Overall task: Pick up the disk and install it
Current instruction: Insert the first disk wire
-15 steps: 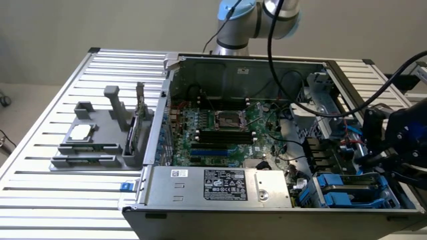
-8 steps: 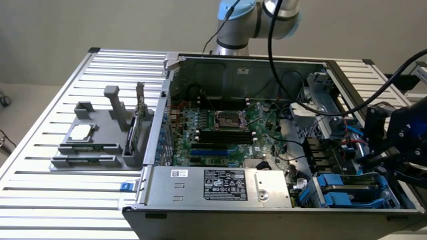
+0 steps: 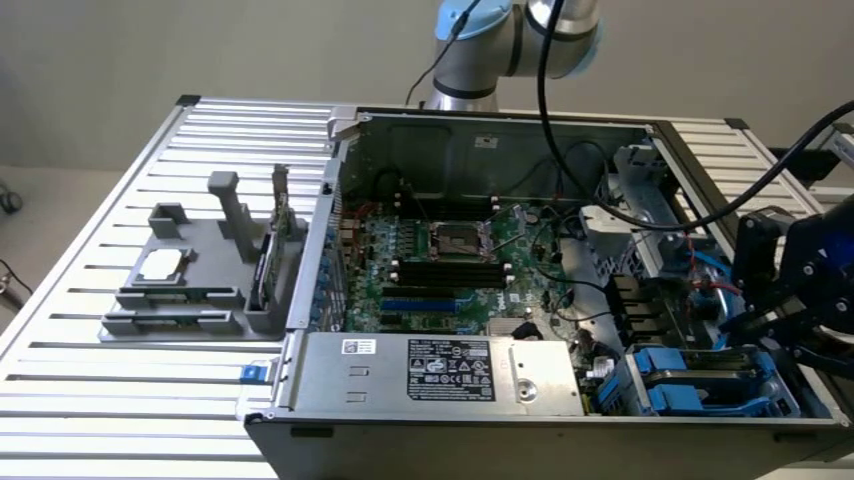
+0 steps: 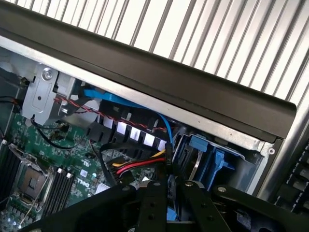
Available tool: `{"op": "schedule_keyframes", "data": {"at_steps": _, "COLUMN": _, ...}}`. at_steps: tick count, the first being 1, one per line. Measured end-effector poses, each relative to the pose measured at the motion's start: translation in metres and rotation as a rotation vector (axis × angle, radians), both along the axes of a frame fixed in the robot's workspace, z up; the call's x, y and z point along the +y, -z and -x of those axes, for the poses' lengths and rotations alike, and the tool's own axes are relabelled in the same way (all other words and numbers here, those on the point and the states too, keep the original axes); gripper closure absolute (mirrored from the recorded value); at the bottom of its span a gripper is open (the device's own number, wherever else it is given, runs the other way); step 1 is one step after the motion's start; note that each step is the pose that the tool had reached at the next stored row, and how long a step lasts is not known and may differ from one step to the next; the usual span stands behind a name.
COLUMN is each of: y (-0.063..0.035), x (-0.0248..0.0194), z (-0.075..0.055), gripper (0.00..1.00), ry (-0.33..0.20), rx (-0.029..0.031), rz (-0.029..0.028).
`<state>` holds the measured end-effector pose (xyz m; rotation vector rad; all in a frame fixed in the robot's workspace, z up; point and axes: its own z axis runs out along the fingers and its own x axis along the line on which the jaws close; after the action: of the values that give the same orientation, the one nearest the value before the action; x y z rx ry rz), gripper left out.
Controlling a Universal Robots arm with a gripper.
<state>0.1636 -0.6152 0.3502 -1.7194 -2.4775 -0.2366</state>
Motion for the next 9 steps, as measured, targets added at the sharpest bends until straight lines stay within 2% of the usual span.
{"op": "schedule_keyframes", "data": {"at_steps": 3, "y": 0.0, "x": 0.0, "z": 0.0001, "gripper": 0.84, "ry": 0.011, "rx": -0.0001, "rz": 0.0255}}
{"op": "schedule_keyframes", "data": {"at_steps": 4, "y": -0.0001, "x": 0.0, "z": 0.0001, "gripper": 0.84, "ry": 0.015, "rx": -0.0001, "rz": 0.0305}}
{"op": "schedule_keyframes", "data": {"at_steps": 5, "y": -0.0001, "x": 0.0, "z": 0.0001, "gripper": 0.84, "ry": 0.021, "rx": 0.0, "rz": 0.034}}
{"op": "schedule_keyframes", "data": {"at_steps": 9, "y": -0.0001, "x": -0.0001, "z": 0.0002, "gripper": 0.84, "ry": 0.041, "rx": 0.0004, "rz": 0.0351}}
